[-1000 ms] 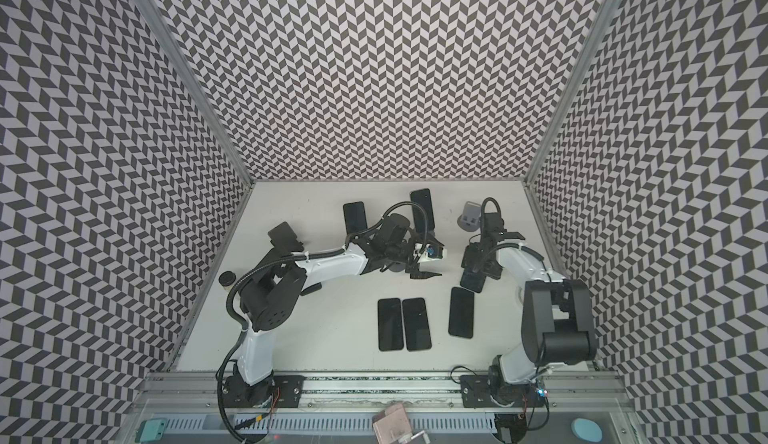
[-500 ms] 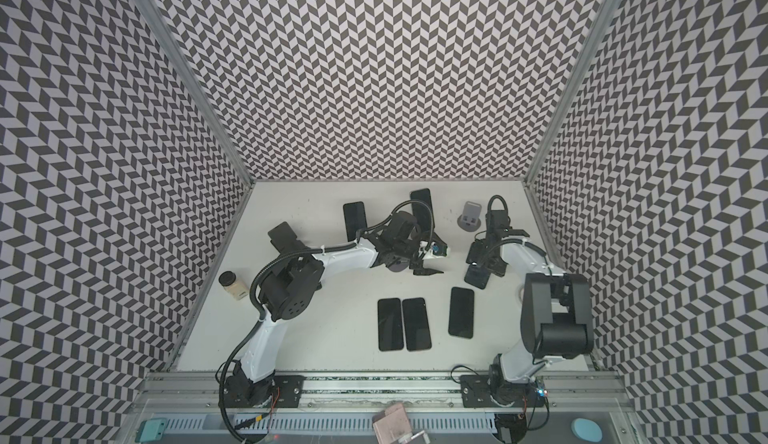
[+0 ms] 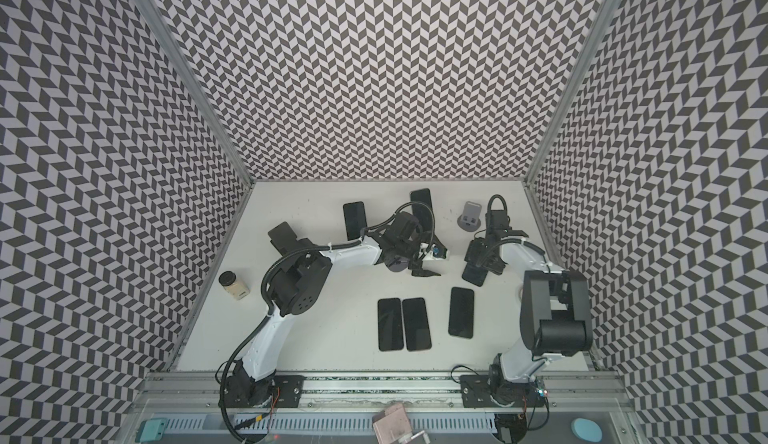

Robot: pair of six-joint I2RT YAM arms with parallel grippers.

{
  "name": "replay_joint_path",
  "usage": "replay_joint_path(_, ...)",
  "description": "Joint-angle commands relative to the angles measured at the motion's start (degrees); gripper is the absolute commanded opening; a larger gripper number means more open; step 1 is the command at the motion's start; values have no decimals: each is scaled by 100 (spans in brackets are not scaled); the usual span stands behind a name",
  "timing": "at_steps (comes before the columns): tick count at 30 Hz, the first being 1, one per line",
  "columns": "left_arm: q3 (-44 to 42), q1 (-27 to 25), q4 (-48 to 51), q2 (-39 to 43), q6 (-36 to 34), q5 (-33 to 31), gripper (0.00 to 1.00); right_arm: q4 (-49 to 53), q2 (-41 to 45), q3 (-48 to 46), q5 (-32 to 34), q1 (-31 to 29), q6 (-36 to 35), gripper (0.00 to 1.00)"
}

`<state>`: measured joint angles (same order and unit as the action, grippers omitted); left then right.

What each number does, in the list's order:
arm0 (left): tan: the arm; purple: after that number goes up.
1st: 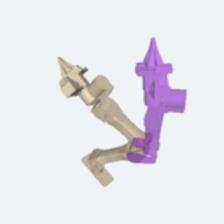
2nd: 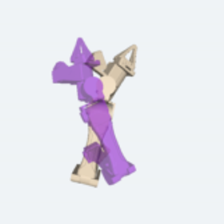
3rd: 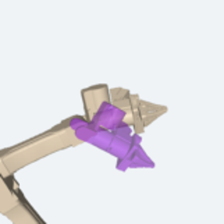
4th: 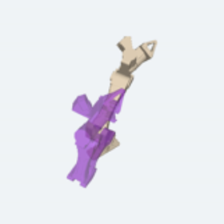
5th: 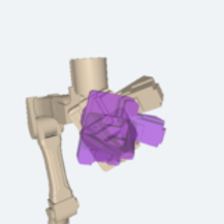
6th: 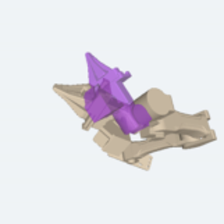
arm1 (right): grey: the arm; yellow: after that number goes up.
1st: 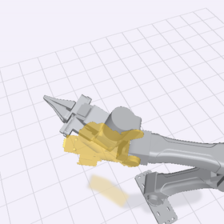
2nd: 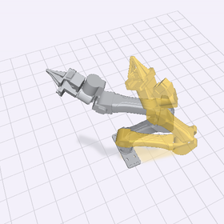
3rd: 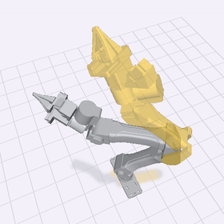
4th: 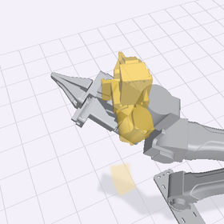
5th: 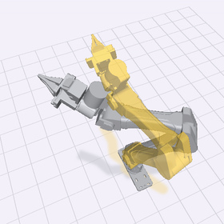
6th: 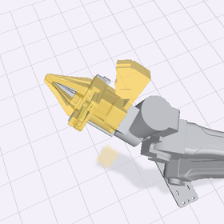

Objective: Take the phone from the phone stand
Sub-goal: 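Carry the phone toward the robot and lower it flat onto the table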

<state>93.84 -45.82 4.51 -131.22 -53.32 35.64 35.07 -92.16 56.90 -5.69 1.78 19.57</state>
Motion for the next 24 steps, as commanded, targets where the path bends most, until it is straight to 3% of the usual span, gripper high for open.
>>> replay_joint_path(1,195,42,260,-174,-258,225,90,-263,48,-36,-90,24,38,58)
replay_joint_path(24,752,100,441,-578,-205,356,90,-159,-338,251,-213,50,-114,58)
